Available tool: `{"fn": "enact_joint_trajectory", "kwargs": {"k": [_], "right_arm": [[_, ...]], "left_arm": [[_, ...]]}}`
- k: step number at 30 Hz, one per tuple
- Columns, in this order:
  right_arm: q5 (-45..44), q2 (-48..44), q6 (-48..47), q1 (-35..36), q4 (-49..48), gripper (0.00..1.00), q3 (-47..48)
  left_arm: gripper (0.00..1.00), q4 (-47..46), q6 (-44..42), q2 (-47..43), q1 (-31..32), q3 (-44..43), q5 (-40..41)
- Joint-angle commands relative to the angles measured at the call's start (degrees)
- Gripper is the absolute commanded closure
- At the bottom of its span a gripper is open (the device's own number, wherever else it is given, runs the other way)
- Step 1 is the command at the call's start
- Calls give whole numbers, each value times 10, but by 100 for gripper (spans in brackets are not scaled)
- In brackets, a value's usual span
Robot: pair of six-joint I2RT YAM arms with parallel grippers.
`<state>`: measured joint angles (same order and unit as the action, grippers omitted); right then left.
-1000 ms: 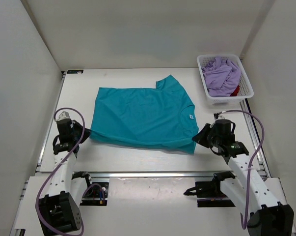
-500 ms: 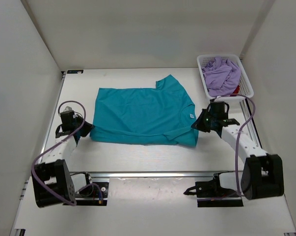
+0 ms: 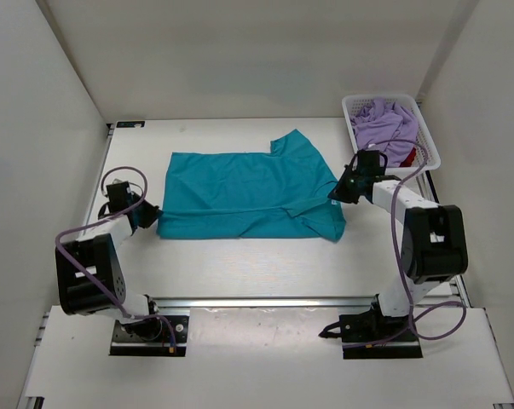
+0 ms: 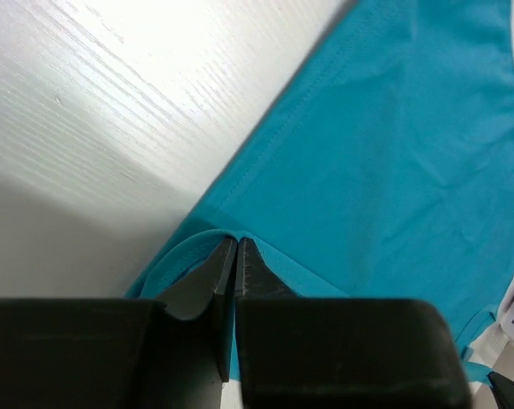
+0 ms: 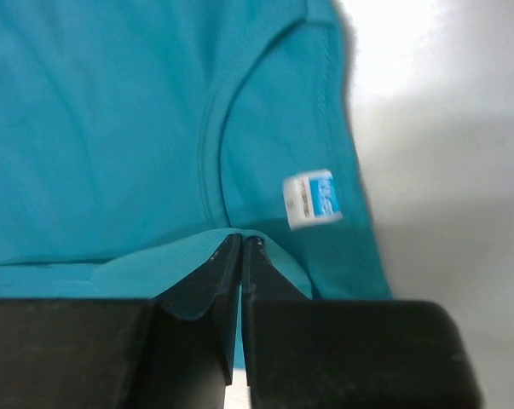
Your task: Fold and stack the t-shirts
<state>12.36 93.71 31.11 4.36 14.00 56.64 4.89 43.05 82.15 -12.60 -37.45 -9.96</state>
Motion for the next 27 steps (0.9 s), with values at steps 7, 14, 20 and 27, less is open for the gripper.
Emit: {"fn": "enact_joint_trajectory", "kwargs": {"k": [7, 14, 20, 27], "right_arm": [[8, 39, -2, 4, -47, 93, 100], [-34, -49, 18, 23, -41, 79, 10], [-45, -178, 58, 1, -77, 82, -164], [-54, -236, 47, -22, -66, 72, -256]], "left_arm": [[71, -15, 7, -24, -23, -31, -15], [62, -11, -3, -123, 46, 12, -3], [66, -93, 47, -97, 202, 73, -10], [69, -140, 63, -40, 227, 67, -29]]}}
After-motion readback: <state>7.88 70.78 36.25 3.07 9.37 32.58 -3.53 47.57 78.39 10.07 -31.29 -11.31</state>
